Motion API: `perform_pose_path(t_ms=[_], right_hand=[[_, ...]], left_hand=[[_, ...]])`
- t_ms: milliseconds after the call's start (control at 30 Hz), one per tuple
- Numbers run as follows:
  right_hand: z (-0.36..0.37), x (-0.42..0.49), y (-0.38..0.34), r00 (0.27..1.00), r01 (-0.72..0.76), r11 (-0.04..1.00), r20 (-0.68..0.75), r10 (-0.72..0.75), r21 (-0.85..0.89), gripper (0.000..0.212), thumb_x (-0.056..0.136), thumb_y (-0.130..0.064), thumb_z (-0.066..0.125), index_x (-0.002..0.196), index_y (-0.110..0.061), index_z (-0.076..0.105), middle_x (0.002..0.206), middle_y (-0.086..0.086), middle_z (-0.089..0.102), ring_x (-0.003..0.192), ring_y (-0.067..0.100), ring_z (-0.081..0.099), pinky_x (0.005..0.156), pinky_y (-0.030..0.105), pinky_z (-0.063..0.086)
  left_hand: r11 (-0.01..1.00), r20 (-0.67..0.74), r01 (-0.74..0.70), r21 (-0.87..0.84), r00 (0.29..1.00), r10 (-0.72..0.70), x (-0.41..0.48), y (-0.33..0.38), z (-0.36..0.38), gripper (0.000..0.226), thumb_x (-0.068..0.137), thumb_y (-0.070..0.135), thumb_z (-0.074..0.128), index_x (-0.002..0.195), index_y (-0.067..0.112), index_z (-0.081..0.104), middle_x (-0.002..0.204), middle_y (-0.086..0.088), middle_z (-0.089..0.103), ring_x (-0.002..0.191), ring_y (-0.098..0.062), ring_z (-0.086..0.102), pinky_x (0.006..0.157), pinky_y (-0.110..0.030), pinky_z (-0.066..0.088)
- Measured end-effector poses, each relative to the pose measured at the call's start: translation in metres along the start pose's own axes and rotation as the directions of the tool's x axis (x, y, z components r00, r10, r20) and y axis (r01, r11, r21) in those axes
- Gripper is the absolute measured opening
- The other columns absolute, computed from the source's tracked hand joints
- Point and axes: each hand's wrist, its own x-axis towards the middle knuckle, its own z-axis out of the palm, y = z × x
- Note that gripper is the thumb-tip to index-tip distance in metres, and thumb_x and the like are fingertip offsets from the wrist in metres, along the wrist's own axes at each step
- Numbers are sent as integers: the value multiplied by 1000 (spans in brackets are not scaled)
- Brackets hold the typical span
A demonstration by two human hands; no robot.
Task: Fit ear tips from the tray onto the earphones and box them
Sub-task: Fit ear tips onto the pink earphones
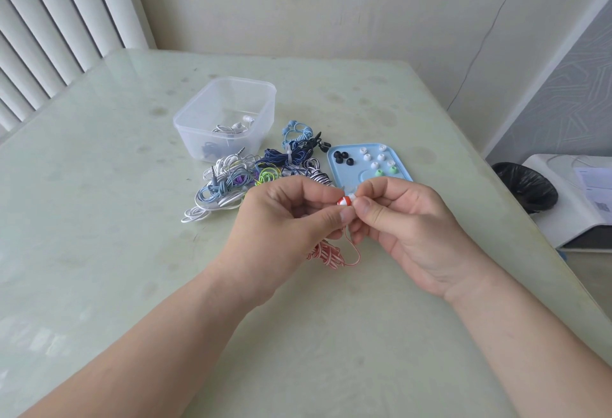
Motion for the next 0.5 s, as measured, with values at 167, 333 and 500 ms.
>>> perform_pose_path(t_ms=[167,333,500], right_hand=[[3,-1,-4,999,26,999,-25,-25,38,12,80,-6,70,89,1,69,87,17,73,76,27,65,68,30,56],[6,-2,-6,995,38,998,-94,-33,52,16,72,-6,74,88,-2,72,87,20,75,70,25,69,64,30,59],[3,-3,-1,987,130,988,-88,-137,-83,16,80,0,75,95,-2,78,93,21,77,79,29,72,72,33,58]], left_hand=[[1000,-3,-12,-9,1000,12,1,-1,-1,11,81,5,84,90,7,77,81,-15,78,69,-19,70,64,-29,57],[1000,-23,-20,-11,1000,20,2,-1,-1,13,81,5,84,91,6,76,84,-18,78,71,-21,72,67,-32,59],[999,-51,-35,-38,998,33,3,-2,-1,12,81,4,84,89,7,76,80,-12,78,70,-21,72,67,-29,60]])
